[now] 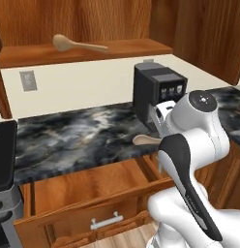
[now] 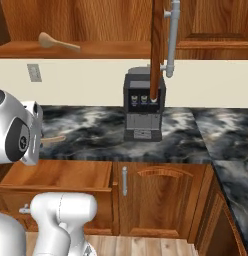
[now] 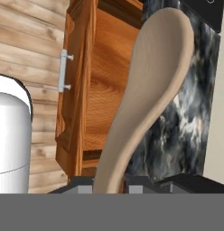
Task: Organize the utensils by type. Pick up the wooden spoons from the counter and place them in the open cabinet. Then pick up the metallic utensils from the counter and place them in the open drawer.
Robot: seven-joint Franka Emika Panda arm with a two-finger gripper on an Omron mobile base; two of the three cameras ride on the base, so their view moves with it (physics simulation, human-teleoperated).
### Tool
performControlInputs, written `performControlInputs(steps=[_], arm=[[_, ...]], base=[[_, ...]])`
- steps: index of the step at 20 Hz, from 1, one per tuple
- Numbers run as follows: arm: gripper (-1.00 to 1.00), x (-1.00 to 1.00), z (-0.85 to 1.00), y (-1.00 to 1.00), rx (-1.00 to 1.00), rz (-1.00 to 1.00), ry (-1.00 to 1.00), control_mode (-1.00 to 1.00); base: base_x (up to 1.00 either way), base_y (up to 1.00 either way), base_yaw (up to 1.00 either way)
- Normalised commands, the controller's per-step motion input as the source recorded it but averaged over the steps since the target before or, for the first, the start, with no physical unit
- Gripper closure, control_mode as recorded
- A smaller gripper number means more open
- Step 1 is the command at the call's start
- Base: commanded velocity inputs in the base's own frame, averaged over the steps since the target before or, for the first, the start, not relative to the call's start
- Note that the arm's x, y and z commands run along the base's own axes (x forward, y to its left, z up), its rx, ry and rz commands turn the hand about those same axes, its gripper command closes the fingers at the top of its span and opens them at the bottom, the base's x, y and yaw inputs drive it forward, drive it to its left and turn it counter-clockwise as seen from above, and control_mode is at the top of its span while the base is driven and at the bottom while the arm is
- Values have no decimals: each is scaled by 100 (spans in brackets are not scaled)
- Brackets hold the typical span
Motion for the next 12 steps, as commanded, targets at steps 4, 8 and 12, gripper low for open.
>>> performControlInputs(steps=[4, 8, 12], arm=[[100, 0, 0, 0, 0, 0, 0, 100], [100, 0, 0, 0, 0, 0, 0, 100], [100, 0, 0, 0, 0, 0, 0, 100]], base=[[36, 13, 0], [36, 9, 0], [31, 9, 0]])
